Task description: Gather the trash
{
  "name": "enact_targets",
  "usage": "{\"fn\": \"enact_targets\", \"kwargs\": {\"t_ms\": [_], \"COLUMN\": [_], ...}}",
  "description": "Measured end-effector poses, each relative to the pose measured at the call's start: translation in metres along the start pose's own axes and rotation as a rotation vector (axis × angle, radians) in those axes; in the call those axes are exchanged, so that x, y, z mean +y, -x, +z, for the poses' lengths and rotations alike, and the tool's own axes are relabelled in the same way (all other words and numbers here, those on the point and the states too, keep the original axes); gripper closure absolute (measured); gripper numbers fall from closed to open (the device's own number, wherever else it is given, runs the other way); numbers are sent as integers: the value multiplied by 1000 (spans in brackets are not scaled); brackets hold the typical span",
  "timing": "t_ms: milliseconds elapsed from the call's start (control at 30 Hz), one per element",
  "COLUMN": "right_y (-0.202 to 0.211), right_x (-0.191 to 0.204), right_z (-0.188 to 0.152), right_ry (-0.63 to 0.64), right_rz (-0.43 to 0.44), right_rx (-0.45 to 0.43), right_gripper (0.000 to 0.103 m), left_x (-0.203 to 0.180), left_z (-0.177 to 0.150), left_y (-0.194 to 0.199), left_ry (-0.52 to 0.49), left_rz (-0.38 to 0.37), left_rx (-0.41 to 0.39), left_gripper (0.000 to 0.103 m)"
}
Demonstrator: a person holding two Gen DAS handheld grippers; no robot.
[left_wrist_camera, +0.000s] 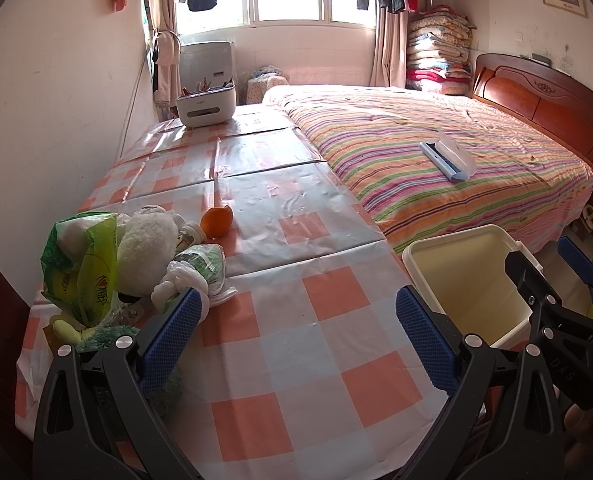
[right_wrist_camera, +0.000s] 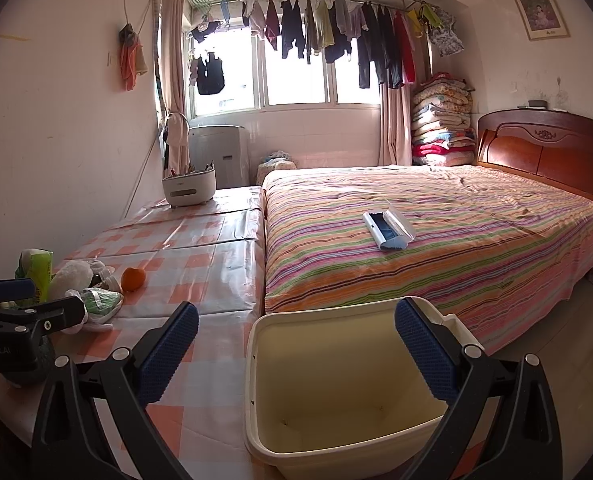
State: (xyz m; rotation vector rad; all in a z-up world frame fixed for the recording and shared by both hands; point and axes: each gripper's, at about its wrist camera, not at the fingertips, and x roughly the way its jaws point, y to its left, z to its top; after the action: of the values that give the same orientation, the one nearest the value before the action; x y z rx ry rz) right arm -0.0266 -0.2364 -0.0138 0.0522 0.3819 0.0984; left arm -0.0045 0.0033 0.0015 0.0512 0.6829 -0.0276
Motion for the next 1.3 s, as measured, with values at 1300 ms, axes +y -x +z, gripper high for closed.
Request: {"fn": "enact_targets", "kwargs": {"t_ms": [1300], "right_y": [-6], "right_x": [4], "right_z": [-1], "right_ry": [-6], "right_rz": [21], "right_rx": [15], "right_gripper": [7], "left_x": [5], "left_z": [3], "left_y": [9], "left_ry": [5], "left_rz": [11], "left_rx": [-8], "left_gripper": [7]}}
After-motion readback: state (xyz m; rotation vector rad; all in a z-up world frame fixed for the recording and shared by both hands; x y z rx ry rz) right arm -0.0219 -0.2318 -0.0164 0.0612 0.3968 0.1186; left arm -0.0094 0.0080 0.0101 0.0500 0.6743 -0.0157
